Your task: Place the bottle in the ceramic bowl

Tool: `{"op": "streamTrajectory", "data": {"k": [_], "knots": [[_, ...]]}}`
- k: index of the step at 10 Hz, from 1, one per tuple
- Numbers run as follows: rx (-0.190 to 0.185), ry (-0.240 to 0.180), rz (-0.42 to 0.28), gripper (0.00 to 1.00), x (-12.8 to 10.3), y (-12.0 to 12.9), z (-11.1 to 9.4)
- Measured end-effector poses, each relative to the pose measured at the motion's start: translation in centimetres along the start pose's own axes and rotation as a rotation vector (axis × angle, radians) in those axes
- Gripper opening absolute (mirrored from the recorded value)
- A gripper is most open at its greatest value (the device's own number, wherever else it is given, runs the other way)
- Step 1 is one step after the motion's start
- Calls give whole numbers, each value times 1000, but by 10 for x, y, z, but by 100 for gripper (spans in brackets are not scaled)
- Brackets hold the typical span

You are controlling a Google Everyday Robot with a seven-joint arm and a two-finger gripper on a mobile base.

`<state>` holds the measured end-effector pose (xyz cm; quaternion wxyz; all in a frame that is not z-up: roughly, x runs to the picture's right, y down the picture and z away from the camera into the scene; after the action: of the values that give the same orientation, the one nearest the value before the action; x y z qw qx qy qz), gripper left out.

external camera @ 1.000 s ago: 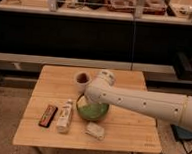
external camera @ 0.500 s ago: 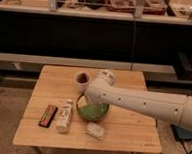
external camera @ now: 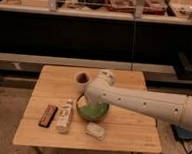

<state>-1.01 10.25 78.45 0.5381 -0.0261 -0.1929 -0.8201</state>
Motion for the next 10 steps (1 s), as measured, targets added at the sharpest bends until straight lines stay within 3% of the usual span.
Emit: {"op": "streamTrajectory", "data": {"k": [5, 7, 9, 10], "knots": [[10, -17, 8, 80, 7, -1, 0], [59, -89, 28, 80, 27, -16, 2], [133, -185, 44, 80, 61, -41, 9], [148, -221, 44, 80, 71, -50, 15]]}}
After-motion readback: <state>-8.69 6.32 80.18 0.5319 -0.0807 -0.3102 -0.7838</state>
